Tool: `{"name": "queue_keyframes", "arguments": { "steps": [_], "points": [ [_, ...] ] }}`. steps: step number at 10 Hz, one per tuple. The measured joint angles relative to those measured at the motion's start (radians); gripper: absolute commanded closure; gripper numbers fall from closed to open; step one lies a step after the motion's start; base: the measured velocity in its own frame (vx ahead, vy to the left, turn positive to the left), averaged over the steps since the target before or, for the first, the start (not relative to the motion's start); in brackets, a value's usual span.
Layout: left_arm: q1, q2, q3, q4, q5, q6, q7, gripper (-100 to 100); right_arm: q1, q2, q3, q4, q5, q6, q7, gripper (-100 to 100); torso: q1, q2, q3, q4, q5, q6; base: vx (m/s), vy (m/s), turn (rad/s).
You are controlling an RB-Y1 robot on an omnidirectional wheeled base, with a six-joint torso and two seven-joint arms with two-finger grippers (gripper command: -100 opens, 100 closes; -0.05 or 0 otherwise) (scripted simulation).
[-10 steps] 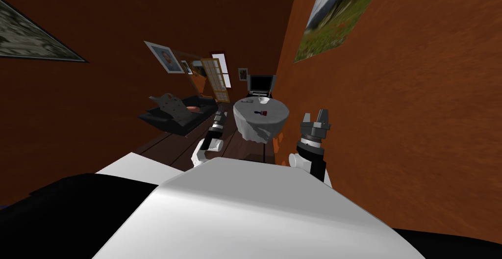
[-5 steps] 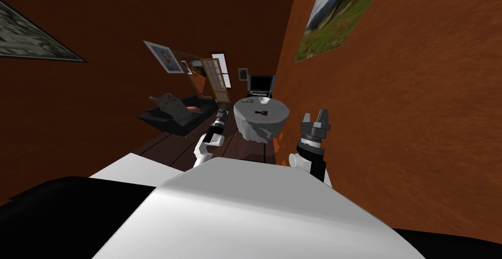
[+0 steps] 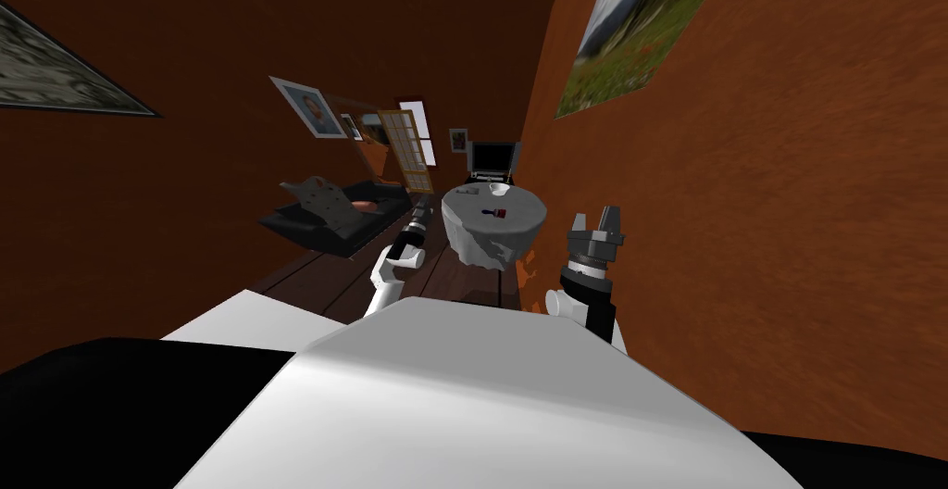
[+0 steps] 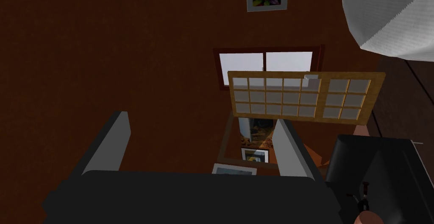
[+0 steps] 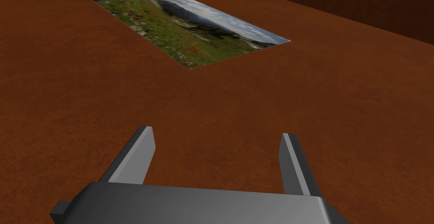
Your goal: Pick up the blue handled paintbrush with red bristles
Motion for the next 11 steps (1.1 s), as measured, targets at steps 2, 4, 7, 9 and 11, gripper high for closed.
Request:
{"name": "queue_keyframes", "arguments": {
  "steps": [2,4,7,9,11],
  "points": [
    [-0.025,0.005,0.005,0.009,0.004,0.049,0.001,-100,0.000,0.000,0.000,0.000,0.000,0.000,0.000,0,0.000,0.000,0.000,0.000,0.000,0.000,0.000,0.010,-0.007],
    [-0.074,0.012,0.014,0.036,0.012,0.108,0.001,-100,0.000,0.000,0.000,0.000,0.000,0.000,0.000,0,0.000,0.000,0.000,0.000,0.000,0.000,-0.002,0.012,-0.015],
    [-0.141,0.015,0.023,0.073,0.018,0.197,0.002,-100,0.000,0.000,0.000,0.000,0.000,0.000,0.000,0,0.000,0.000,0.000,0.000,0.000,0.000,0.000,0.005,-0.009],
    [-0.188,0.014,0.029,0.098,0.021,0.255,0.002,-100,0.000,0.000,0.000,0.000,0.000,0.000,0.000,0,0.000,0.000,0.000,0.000,0.000,0.000,0.001,0.003,-0.009],
    [-0.218,0.018,0.035,0.121,0.029,0.305,0.005,-100,0.000,0.000,0.000,0.000,0.000,0.000,0.000,0,-0.001,0.000,0.000,0.000,0.000,0.000,0.003,0.003,-0.018]
  ]
}}
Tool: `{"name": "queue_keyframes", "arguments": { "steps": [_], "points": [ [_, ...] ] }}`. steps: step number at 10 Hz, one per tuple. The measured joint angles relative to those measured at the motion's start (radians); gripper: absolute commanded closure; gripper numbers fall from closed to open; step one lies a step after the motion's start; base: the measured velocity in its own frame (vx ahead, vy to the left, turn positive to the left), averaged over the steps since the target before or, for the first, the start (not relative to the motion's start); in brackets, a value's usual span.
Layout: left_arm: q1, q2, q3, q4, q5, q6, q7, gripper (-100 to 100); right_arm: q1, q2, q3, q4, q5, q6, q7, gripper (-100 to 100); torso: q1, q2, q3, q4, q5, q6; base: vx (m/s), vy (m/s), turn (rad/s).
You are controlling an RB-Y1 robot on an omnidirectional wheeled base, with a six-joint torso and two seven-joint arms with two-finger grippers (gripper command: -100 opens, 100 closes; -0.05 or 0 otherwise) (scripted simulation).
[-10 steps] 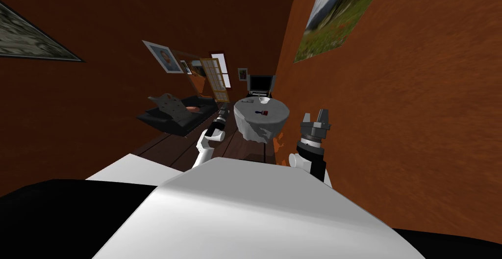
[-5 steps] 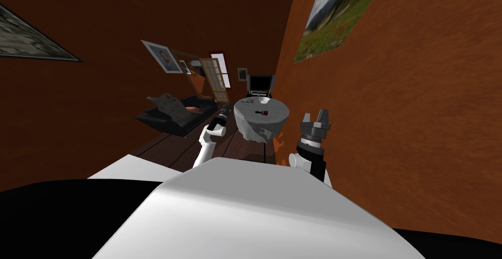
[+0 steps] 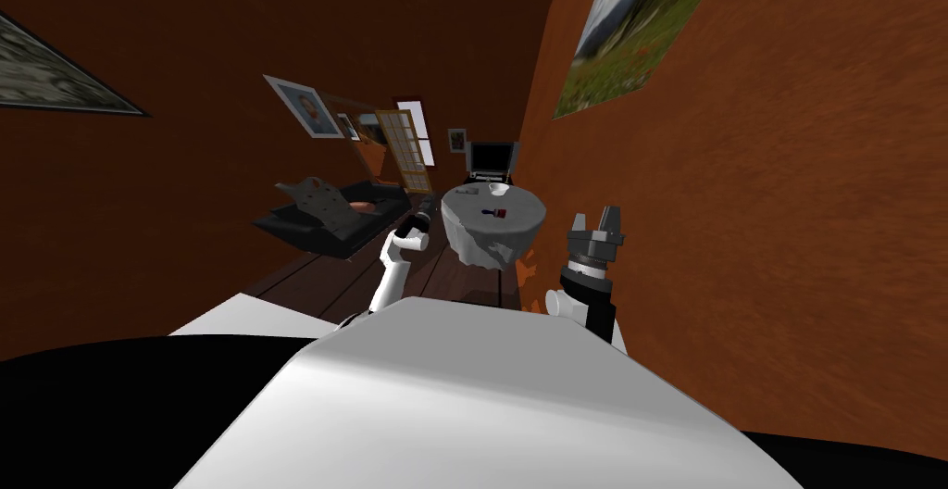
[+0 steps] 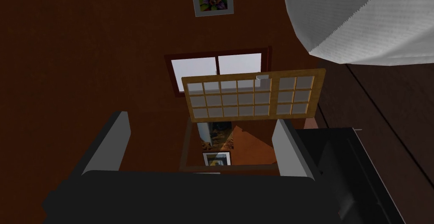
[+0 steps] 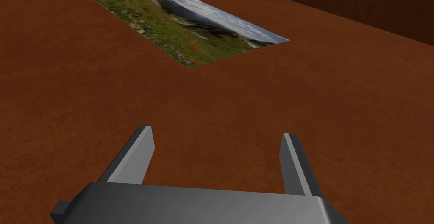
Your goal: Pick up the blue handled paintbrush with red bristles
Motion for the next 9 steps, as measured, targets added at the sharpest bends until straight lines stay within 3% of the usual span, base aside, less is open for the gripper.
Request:
{"name": "queue_keyframes", "arguments": {
  "steps": [9],
  "points": [
    [-0.186,-0.004,0.022,0.129,0.009,0.234,0.015,-100,0.000,0.000,0.000,0.000,0.000,0.000,0.000,0,-0.001,-0.001,0.000,0.000,0.000,0.000,0.007,-0.003,-0.014]
  ]
}}
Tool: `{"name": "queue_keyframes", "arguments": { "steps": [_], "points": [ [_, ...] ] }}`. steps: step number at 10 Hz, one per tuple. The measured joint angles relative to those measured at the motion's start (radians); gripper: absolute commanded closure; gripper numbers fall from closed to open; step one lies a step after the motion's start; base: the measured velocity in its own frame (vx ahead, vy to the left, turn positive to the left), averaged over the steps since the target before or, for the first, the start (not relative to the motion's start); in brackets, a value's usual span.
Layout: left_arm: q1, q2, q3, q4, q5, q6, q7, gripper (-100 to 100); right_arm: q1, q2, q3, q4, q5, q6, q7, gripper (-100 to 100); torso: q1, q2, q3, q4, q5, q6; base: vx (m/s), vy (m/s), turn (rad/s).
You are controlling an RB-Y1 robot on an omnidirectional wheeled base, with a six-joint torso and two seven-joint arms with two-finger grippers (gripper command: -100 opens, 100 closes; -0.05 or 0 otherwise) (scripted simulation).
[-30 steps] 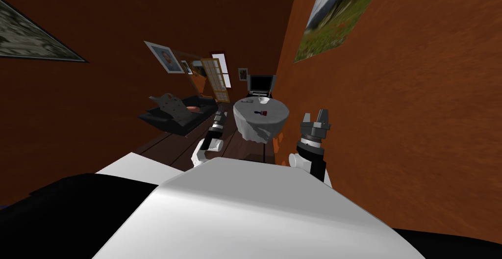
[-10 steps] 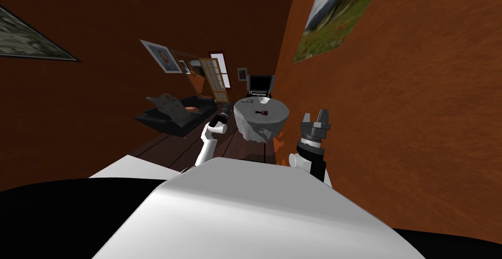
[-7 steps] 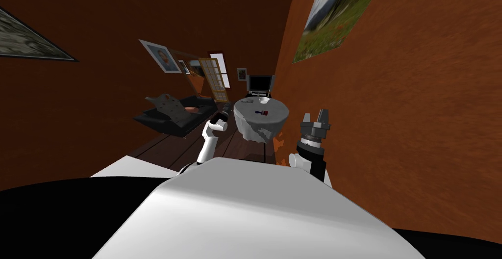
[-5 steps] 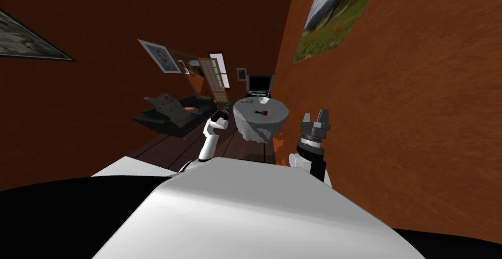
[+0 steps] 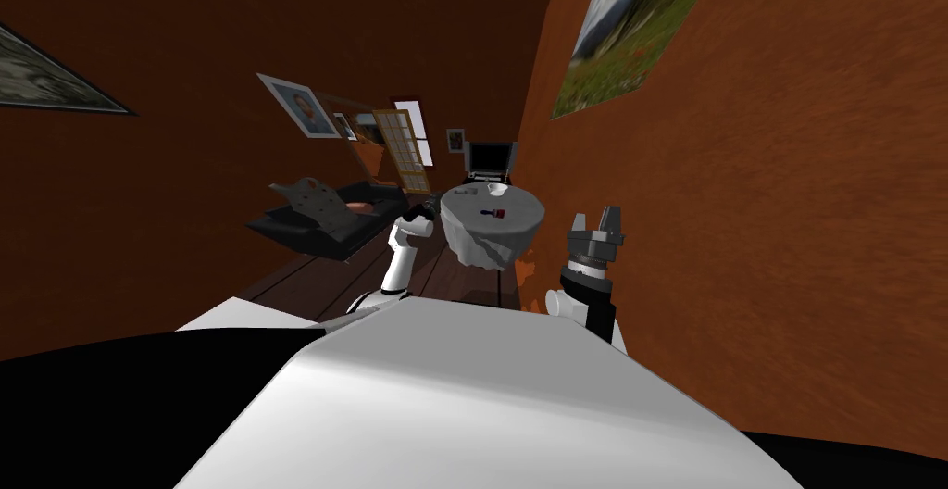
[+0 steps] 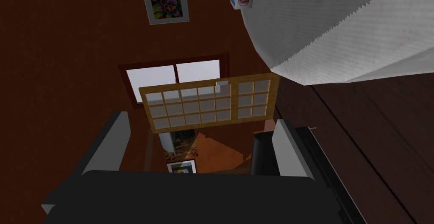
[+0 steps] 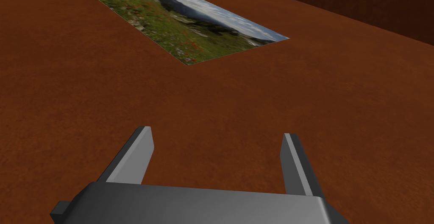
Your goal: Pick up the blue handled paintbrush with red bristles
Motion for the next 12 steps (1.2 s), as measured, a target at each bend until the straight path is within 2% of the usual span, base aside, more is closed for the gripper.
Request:
{"name": "queue_keyframes", "arguments": {
  "steps": [5,6,8,9,12],
  "points": [
    [-0.083,0.001,0.010,0.054,0.009,0.136,0.012,-100,0.000,0.000,0.000,0.000,0.000,0.000,0.000,0,0.000,0.000,0.000,0.000,0.000,0.000,0.013,-0.009,-0.017],
    [-0.113,-0.002,0.013,0.081,0.009,0.164,0.017,-100,0.000,0.000,0.000,0.000,0.000,0.000,0.000,0,0.000,0.000,0.000,0.000,0.000,0.000,0.021,-0.014,-0.022],
    [-0.140,0.000,0.017,0.099,0.015,0.215,0.021,-100,0.000,0.000,0.000,0.000,0.000,0.000,0.000,0,0.000,0.000,0.000,0.000,0.000,0.000,0.015,-0.014,-0.010],
    [-0.170,0.000,0.020,0.125,0.017,0.245,0.027,-100,0.000,0.000,0.000,0.000,0.000,0.000,0.000,0,-0.001,0.000,0.000,0.000,0.000,0.000,0.023,-0.017,-0.023],
    [-0.221,-0.002,0.026,0.172,0.023,0.319,0.036,-100,0.000,0.000,0.000,0.000,0.000,0.000,0.000,0,-0.001,-0.001,0.000,0.000,0.000,0.000,0.021,-0.016,-0.021]
  ]
}}
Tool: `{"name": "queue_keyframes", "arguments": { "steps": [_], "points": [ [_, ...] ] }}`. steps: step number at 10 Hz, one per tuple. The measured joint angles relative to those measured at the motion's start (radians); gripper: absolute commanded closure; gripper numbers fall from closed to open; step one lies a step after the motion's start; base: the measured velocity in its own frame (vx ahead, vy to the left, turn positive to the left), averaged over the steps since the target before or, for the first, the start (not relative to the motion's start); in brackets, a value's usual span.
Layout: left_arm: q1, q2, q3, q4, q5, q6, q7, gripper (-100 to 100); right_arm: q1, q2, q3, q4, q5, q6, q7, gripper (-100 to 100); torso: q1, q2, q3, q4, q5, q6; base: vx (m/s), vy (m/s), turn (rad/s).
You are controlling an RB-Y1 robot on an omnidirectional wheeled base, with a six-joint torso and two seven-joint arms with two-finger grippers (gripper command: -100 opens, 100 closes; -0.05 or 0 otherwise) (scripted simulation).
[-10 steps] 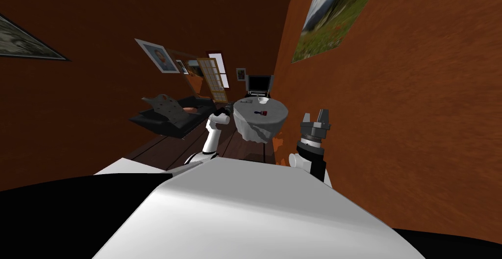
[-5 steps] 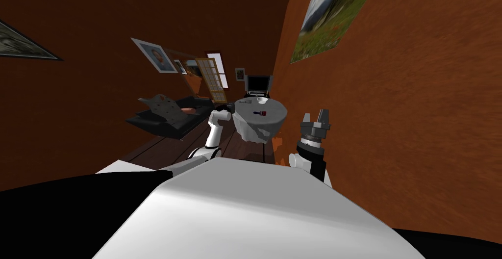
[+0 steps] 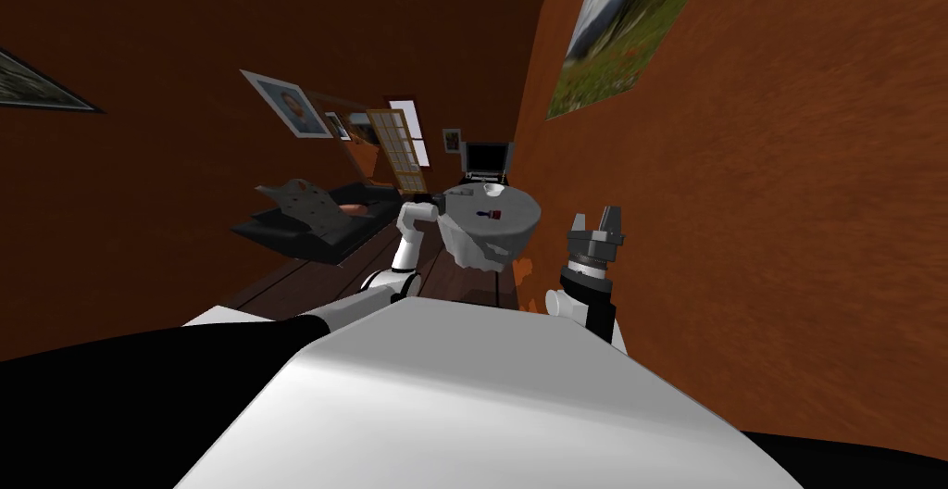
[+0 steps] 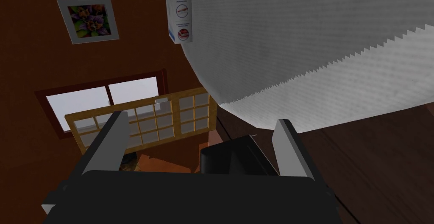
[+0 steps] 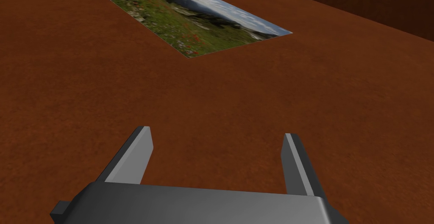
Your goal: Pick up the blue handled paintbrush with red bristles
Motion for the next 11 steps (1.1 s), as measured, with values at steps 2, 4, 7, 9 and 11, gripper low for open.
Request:
{"name": "queue_keyframes", "arguments": {
  "steps": [2,4,7,9,11],
  "points": [
    [-0.030,-0.002,0.002,0.023,0.000,0.048,0.006,-100,0.000,0.000,0.000,0.000,0.000,0.000,0.000,0,0.001,0.001,0.000,0.000,0.000,0.000,0.016,-0.014,-0.014],
    [-0.078,-0.007,0.005,0.068,-0.001,0.100,0.019,-100,0.000,0.000,0.000,0.000,0.000,0.000,0.000,0,0.000,0.000,0.000,0.000,0.000,0.000,0.021,-0.018,-0.012],
    [-0.131,-0.011,0.009,0.117,0.002,0.173,0.032,-100,0.000,0.000,0.000,0.000,0.000,0.000,0.000,0,0.000,-0.001,0.000,0.000,0.000,0.000,0.039,-0.029,-0.036],
    [-0.178,-0.016,0.012,0.164,0.004,0.229,0.046,-100,0.000,0.000,0.000,0.000,0.000,0.000,0.000,0,-0.001,-0.001,-0.001,0.000,0.000,0.000,0.025,-0.030,-0.006],
    [-0.214,-0.020,0.015,0.200,0.005,0.276,0.055,-100,0.000,0.000,0.000,0.000,0.000,0.000,0.000,0,-0.001,0.000,0.000,0.000,0.000,0.000,0.030,-0.030,-0.034]
  ]
}}
